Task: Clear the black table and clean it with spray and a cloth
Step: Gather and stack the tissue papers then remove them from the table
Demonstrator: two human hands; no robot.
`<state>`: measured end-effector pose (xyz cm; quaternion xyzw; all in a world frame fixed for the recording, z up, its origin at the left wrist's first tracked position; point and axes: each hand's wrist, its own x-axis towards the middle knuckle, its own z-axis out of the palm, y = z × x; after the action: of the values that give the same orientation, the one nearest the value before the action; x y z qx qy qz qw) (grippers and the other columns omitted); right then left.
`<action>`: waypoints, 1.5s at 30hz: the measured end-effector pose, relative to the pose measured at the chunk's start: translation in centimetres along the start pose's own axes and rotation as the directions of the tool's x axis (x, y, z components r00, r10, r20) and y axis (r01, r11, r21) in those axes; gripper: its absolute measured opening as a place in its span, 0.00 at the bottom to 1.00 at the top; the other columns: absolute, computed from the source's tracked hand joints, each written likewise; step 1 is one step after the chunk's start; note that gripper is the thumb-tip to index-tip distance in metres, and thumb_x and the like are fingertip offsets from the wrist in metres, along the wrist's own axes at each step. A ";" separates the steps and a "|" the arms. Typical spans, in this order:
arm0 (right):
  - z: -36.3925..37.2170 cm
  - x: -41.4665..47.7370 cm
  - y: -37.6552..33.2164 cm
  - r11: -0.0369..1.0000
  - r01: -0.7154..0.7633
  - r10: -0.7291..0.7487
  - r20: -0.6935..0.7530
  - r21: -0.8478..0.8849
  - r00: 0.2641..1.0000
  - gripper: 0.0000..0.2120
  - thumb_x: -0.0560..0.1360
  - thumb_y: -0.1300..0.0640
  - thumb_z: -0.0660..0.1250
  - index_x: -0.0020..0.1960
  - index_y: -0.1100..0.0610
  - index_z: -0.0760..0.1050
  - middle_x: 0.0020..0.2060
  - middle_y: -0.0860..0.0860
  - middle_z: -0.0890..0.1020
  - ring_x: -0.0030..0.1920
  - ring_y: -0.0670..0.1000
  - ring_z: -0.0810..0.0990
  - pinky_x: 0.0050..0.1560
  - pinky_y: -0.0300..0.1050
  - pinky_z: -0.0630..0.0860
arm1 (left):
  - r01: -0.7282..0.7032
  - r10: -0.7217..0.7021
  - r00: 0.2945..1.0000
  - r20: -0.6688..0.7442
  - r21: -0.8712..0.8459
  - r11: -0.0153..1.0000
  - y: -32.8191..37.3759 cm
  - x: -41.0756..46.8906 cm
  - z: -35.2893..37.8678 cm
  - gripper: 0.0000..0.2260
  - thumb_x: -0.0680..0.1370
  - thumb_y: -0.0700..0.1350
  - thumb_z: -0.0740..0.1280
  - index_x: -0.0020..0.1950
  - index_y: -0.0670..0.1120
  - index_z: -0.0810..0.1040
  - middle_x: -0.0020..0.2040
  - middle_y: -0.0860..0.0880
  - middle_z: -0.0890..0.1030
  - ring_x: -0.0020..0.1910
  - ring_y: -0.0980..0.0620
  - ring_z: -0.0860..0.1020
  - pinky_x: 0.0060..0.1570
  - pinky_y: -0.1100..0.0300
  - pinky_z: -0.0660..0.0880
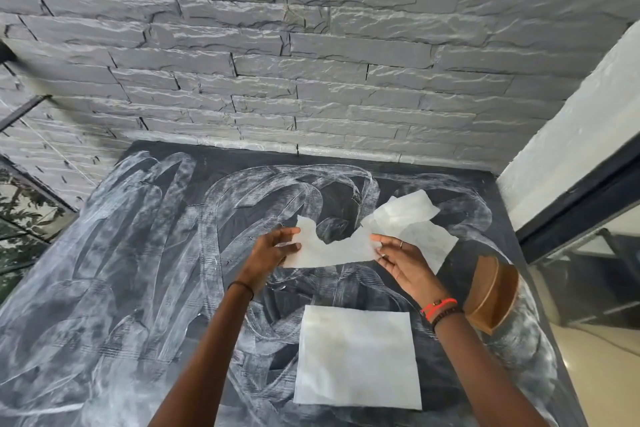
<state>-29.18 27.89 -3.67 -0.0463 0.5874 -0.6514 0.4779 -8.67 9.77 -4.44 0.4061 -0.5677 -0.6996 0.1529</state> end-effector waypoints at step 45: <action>-6.9 -11.7 9.9 0.739 0.079 -0.249 -0.161 -0.669 0.955 0.12 0.73 0.68 0.65 0.46 0.53 0.82 0.41 0.45 0.83 0.39 0.45 0.80 0.39 0.32 0.74 | -0.226 0.146 0.974 0.172 0.719 0.657 -12.4 -12.5 2.1 0.16 0.71 0.35 0.73 0.55 0.48 0.78 0.36 0.56 0.73 0.38 0.67 0.75 0.36 0.75 0.68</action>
<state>-21.52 42.28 -7.96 -0.1837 0.8250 -0.4443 0.2970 0.62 23.45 -10.90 0.3377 -0.8459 -0.4123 0.0195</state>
